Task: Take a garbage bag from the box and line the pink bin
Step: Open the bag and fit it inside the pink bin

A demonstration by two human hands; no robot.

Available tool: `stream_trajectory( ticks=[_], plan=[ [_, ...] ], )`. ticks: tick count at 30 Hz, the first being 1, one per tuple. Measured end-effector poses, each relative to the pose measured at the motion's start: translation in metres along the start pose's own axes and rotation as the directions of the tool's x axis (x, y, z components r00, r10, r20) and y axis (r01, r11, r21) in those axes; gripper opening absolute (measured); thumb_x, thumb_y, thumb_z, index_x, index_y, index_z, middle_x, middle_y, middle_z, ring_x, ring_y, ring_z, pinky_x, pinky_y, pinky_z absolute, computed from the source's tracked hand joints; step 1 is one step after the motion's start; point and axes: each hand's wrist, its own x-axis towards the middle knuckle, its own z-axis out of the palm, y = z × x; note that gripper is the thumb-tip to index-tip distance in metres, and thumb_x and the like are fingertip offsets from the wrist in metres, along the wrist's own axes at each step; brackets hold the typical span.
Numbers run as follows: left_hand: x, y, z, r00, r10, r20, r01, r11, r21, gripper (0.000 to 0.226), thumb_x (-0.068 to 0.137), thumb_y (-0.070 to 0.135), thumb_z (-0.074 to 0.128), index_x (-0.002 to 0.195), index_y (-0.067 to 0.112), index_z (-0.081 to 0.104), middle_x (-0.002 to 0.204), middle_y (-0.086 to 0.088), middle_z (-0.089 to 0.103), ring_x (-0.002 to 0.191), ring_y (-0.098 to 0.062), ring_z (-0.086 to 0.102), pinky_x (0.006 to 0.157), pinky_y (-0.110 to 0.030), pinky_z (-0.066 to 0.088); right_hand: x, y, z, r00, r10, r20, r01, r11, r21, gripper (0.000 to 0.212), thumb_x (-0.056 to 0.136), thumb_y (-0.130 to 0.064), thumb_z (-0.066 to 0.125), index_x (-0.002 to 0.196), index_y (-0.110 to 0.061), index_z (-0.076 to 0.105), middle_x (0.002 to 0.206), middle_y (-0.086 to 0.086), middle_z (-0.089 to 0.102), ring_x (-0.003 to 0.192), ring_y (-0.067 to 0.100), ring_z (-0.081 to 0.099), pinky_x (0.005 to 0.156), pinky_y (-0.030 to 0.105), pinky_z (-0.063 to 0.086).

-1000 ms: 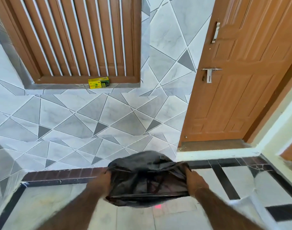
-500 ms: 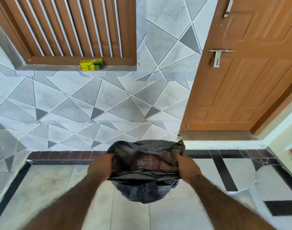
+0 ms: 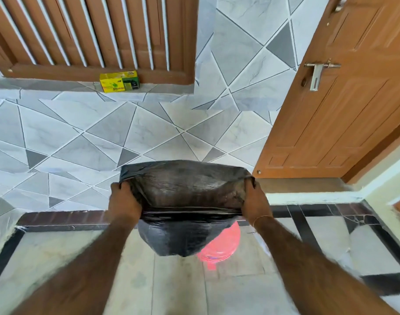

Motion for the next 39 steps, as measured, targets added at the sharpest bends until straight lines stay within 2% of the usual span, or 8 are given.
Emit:
stream_trajectory(
  ticks=[3, 6, 10, 18, 26, 31, 35, 39],
  plan=[
    [0.006, -0.012, 0.008, 0.988, 0.109, 0.107, -0.118, 0.99, 0.079, 0.034, 0.083, 0.006, 0.05, 0.116, 0.011, 0.047, 0.12, -0.019, 0.047, 0.101, -0.045, 0.054, 0.084, -0.054, 0.05, 0.002, 0.002, 0.012, 1.0, 0.014, 0.025, -0.014, 1.0, -0.013, 0.055, 0.092, -0.007, 0.042, 0.142, -0.028, 0.034, 0.138, 0.011, 0.038, 0.121, 0.035, 0.045, 0.097, 0.046, 0.044],
    [0.0, -0.037, 0.026, 0.941, 0.154, 0.301, -0.236, 0.937, 0.258, 0.047, 0.082, 0.004, 0.046, 0.126, 0.019, 0.046, 0.129, -0.014, 0.042, 0.113, -0.04, 0.049, 0.091, -0.05, 0.046, -0.01, 0.016, 0.033, 0.995, -0.001, 0.095, 0.02, 0.98, -0.198, 0.052, 0.087, -0.003, 0.044, 0.136, -0.021, 0.039, 0.126, 0.012, 0.045, 0.113, 0.035, 0.051, 0.088, 0.044, 0.048],
    [-0.002, -0.056, 0.044, 0.913, 0.118, 0.392, -0.208, 0.958, 0.196, 0.044, 0.079, 0.008, 0.046, 0.121, 0.019, 0.046, 0.134, -0.011, 0.041, 0.113, -0.037, 0.052, 0.087, -0.049, 0.051, -0.012, 0.031, 0.057, 0.981, 0.14, 0.133, -0.125, 0.985, -0.116, 0.03, 0.09, -0.013, 0.039, 0.116, -0.019, 0.051, 0.113, 0.009, 0.06, 0.1, 0.032, 0.06, 0.08, 0.039, 0.049],
    [0.016, -0.035, 0.048, 0.922, 0.058, 0.383, -0.129, 0.978, 0.164, 0.042, 0.077, 0.008, 0.053, 0.116, 0.02, 0.044, 0.12, -0.006, 0.038, 0.109, -0.037, 0.055, 0.081, -0.052, 0.051, 0.025, 0.027, 0.059, 0.94, 0.288, 0.184, -0.305, 0.95, 0.07, 0.028, 0.071, -0.004, 0.059, 0.096, -0.007, 0.071, 0.102, 0.017, 0.072, 0.098, 0.037, 0.066, 0.084, 0.033, 0.051],
    [0.026, -0.039, 0.048, 0.95, 0.036, 0.31, -0.094, 0.981, 0.171, 0.036, 0.082, 0.014, 0.049, 0.117, 0.022, 0.046, 0.118, -0.005, 0.042, 0.11, -0.035, 0.053, 0.086, -0.051, 0.049, 0.038, 0.009, 0.061, 0.918, 0.08, 0.388, -0.175, 0.961, 0.215, 0.06, 0.063, -0.001, 0.064, 0.118, -0.024, 0.057, 0.1, 0.005, 0.063, 0.094, 0.026, 0.06, 0.082, 0.027, 0.053],
    [0.017, -0.056, 0.057, 0.953, 0.022, 0.301, -0.075, 0.984, 0.164, 0.047, 0.084, 0.02, 0.048, 0.126, 0.039, 0.037, 0.136, 0.002, 0.039, 0.114, -0.035, 0.054, 0.092, -0.052, 0.048, 0.03, -0.004, 0.082, 0.86, 0.029, 0.51, -0.124, 0.981, 0.152, 0.028, 0.06, -0.004, 0.048, 0.073, -0.028, 0.055, 0.083, -0.002, 0.058, 0.089, 0.027, 0.058, 0.077, 0.034, 0.052],
    [0.012, -0.059, 0.076, 0.918, -0.033, 0.396, -0.056, 0.976, 0.211, 0.065, 0.077, 0.016, 0.051, 0.136, 0.037, 0.035, 0.143, -0.004, 0.034, 0.119, -0.034, 0.053, 0.093, -0.048, 0.049, 0.025, 0.007, 0.107, 0.814, 0.081, 0.575, -0.098, 0.995, -0.001, 0.03, 0.087, -0.008, 0.047, 0.108, -0.008, 0.068, 0.108, 0.013, 0.067, 0.103, 0.03, 0.061, 0.093, 0.03, 0.047],
    [0.011, -0.052, 0.103, 0.896, -0.004, 0.445, -0.082, 0.982, 0.173, 0.063, 0.079, 0.014, 0.048, 0.139, 0.029, 0.038, 0.143, -0.006, 0.038, 0.122, -0.033, 0.052, 0.097, -0.046, 0.046, 0.025, 0.037, 0.124, 0.839, 0.205, 0.504, -0.294, 0.95, 0.104, 0.032, 0.089, -0.023, 0.051, 0.115, -0.016, 0.067, 0.118, 0.008, 0.068, 0.108, 0.03, 0.061, 0.093, 0.027, 0.045]
  ],
)
